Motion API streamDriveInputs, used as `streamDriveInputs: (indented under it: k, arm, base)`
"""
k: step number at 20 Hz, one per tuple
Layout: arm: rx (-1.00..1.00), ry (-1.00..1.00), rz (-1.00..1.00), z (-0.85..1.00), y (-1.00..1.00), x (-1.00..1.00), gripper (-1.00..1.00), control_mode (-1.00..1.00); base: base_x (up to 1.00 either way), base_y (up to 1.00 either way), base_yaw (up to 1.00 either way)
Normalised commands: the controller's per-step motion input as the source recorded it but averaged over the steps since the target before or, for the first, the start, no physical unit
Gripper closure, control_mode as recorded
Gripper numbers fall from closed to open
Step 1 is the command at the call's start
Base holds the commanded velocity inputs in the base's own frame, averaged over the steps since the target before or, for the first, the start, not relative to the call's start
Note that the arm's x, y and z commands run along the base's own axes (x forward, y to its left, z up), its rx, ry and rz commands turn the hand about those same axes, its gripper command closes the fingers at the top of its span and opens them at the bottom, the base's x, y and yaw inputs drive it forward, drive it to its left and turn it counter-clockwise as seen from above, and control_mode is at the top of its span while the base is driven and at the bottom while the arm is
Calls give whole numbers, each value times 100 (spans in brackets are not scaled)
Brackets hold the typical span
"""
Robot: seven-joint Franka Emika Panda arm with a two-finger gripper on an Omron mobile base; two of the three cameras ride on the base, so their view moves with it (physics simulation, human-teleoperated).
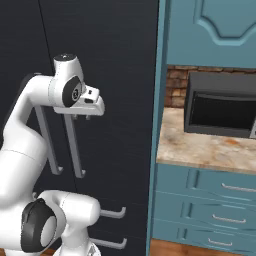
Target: Retrieve a lemon from the fridge and place it on the cutting board with the fish.
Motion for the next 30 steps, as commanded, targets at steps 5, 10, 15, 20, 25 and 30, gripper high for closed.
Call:
streamDriveInputs:
  k: [5,10,15,20,25,30]
  arm:
    - [0,0,0,0,0,0,-100,100]
    - [0,0,0,0,0,0,-100,100]
    - [0,0,0,0,0,0,-100,100]
    - [0,0,0,0,0,0,-100,100]
    - [0,0,0,0,0,0,-100,100]
    - [0,0,0,0,0,0,-100,100]
  base:
    - [-1,0,0]
    - [-22,9,-5]
    - [-21,32,-7]
    - [-25,34,-4]
    - [-28,24,-2]
    - [-41,10,3]
